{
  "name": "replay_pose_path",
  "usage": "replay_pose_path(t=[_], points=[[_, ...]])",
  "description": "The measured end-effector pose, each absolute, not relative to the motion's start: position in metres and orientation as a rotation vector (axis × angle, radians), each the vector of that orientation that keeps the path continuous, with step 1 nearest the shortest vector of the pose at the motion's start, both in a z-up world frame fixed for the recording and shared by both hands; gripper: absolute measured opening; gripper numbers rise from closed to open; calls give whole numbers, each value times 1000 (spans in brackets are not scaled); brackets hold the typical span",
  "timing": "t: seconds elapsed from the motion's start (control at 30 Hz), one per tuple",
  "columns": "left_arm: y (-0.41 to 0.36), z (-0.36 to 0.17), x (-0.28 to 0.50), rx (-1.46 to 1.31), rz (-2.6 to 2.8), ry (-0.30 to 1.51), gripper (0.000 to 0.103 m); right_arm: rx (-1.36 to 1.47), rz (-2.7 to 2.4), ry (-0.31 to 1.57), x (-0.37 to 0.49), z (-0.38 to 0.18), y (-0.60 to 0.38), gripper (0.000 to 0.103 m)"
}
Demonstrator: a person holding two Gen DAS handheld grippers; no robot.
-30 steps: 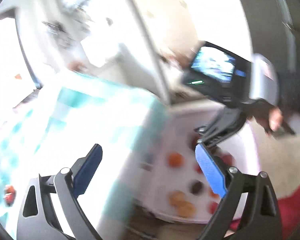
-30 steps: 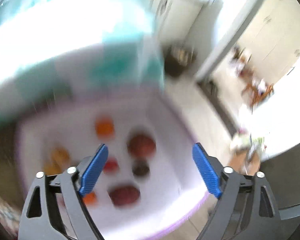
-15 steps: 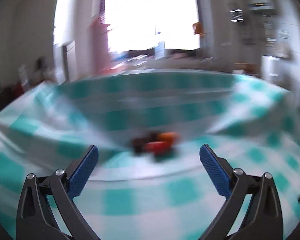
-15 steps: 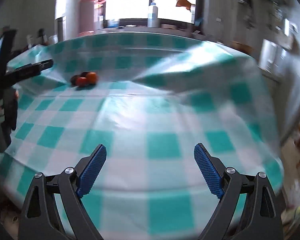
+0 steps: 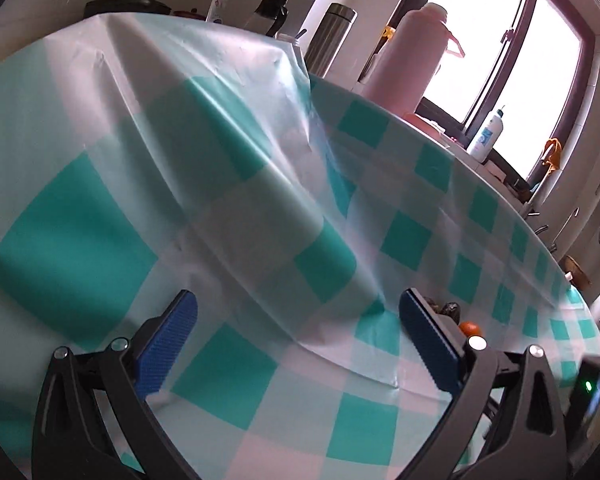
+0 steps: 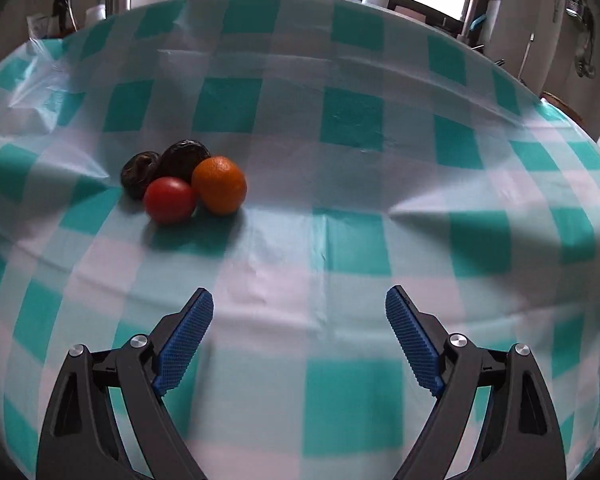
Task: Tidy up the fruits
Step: 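Move both open tools back toward the fruit row, then grasp the orange with the right tool while the left tool grasps a brown wrinkled fruit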
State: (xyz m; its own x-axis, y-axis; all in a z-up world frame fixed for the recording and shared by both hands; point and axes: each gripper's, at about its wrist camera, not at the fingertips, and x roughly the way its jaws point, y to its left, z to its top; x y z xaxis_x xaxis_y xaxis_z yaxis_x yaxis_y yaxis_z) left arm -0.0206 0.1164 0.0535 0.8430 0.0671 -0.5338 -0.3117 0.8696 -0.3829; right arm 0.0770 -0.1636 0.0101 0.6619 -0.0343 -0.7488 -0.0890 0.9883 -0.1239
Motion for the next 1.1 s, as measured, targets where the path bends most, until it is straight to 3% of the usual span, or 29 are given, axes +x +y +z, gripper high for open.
replay_pose_path(t=[0.3, 0.4, 0.47, 0.5, 0.6, 0.9, 1.1], points=[[99, 53, -17, -450, 152, 566, 101, -213, 81, 859, 135, 0, -130, 71], [86, 49, -12, -406, 119, 597, 101, -196, 120, 863, 146, -1, -122, 61], [78, 47, -7, -377, 92, 617, 101, -168, 170, 871, 151, -1, -118, 42], [75, 46, -5, -362, 77, 626, 101, -154, 200, 875, 150, -2, -117, 39], [64, 43, 4, -326, 27, 653, 101, -137, 209, 875, 138, -2, -120, 39], [32, 37, 45, -167, -45, 715, 101, 282, 333, 874, 53, -5, -200, 39], [21, 25, 97, -221, -58, 786, 101, 305, 369, 862, 39, -3, -198, 39]])
